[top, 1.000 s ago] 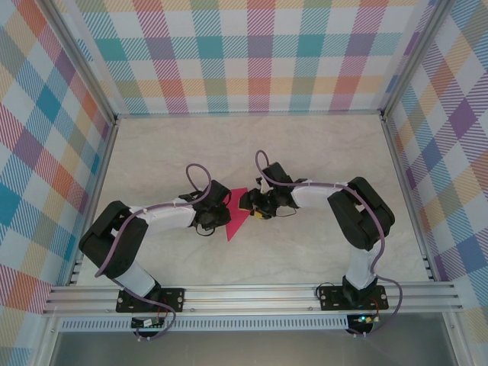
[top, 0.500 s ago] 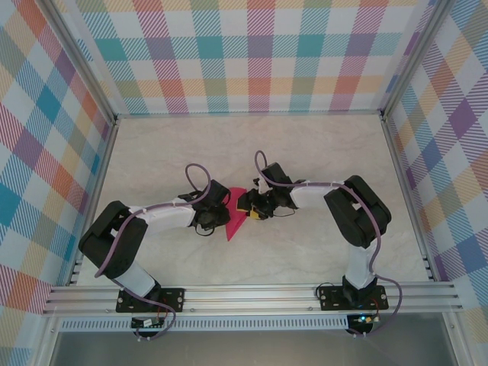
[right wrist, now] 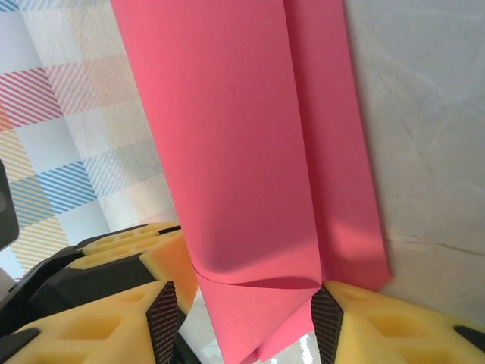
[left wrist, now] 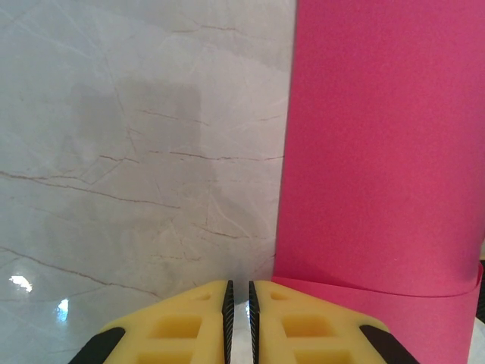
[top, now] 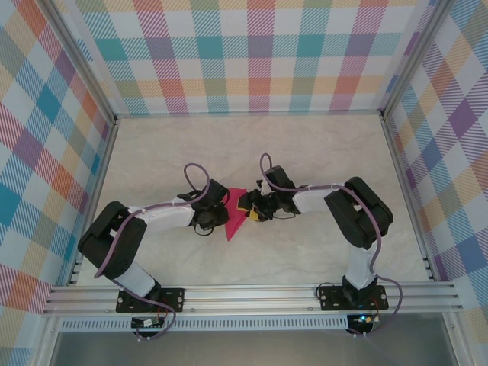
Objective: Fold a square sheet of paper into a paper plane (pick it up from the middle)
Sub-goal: Fourth fold the wing at the center of the table.
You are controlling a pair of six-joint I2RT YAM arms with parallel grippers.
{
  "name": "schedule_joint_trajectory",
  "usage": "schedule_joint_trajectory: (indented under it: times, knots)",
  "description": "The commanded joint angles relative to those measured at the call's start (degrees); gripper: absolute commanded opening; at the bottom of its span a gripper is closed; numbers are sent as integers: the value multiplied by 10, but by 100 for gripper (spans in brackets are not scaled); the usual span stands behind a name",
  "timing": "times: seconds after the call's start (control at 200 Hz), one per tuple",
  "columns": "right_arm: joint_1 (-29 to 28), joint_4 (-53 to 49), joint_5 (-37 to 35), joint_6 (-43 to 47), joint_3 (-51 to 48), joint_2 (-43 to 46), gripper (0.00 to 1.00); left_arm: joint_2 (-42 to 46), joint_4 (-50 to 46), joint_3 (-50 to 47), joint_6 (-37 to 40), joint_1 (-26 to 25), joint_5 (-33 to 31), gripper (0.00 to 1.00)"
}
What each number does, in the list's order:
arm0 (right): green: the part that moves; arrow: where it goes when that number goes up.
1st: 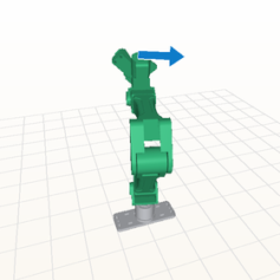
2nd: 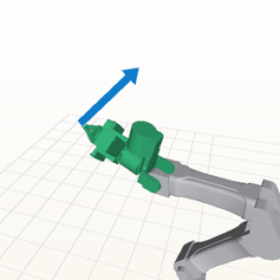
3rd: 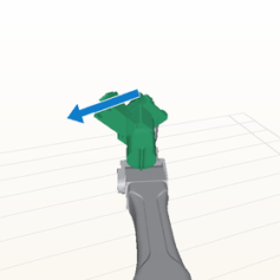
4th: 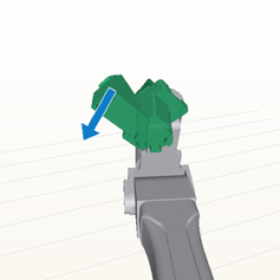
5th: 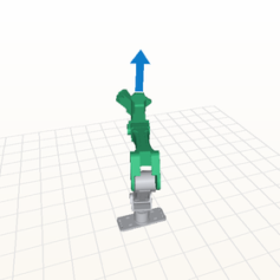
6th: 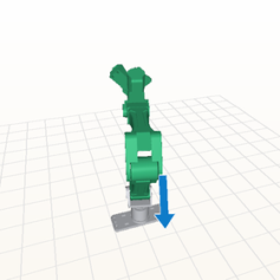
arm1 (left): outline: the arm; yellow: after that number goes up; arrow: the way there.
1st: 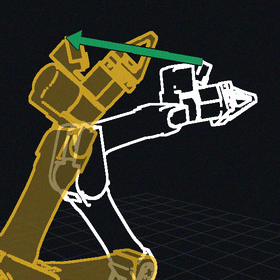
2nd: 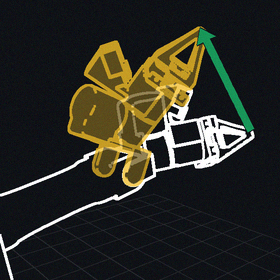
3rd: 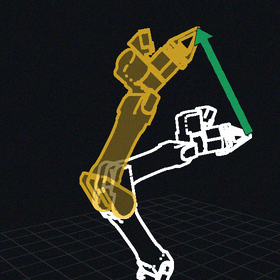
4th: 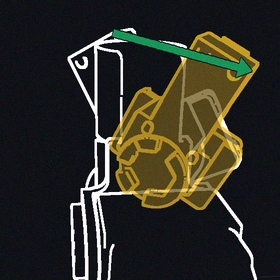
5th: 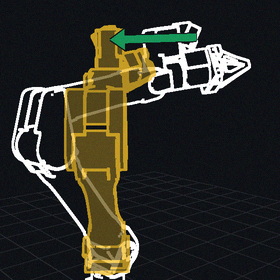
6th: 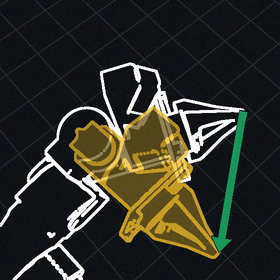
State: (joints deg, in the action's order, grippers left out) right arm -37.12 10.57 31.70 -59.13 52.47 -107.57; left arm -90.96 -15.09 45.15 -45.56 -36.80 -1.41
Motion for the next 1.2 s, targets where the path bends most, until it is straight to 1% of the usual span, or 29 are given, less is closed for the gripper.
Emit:
schedule_joint_trajectory:
  times: [0.0, 0.14, 0.28, 0.47, 0.68, 0.855, 0.945, 1.035, 1.195]
  knots:
    - [-15, 0, 21, -18, -9, 8, 52, 8, -17, -11, 1, 8, -10, 17]
    - [-32, -5, 7, -25, -13, 12, 49, 10, -17, -11, 0, 8, -10, 17]
    - [-38, -5, -14, -30, -24, 30, 47, 12, -16, -14, -1, 8, -9, 17]
    - [-37, -47, -56, 15, 5, 30, 44, 14, -14, -14, -1, 8, -6, 17]
    - [-36, -70, -89, 62, 35, 15, 33, 33, -24, -15, 1, 10, -6, 17]
    - [-36, -77, -91, 80, 40, 5, 20, 62, -35, -15, 3, 9, -5, 18]
    - [-36, -84, -101, 82, 36, 9, 12, 78, -41, -14, 2, 10, -6, 21]
    - [-36, -97, -125, 82, 29, 26, 6, 92, -44, -16, 3, 9, -3, 25]
    - [-36, -151, -202, 74, 10, 95, 2, 117, -41, -18, 14, 9, 7, 36]
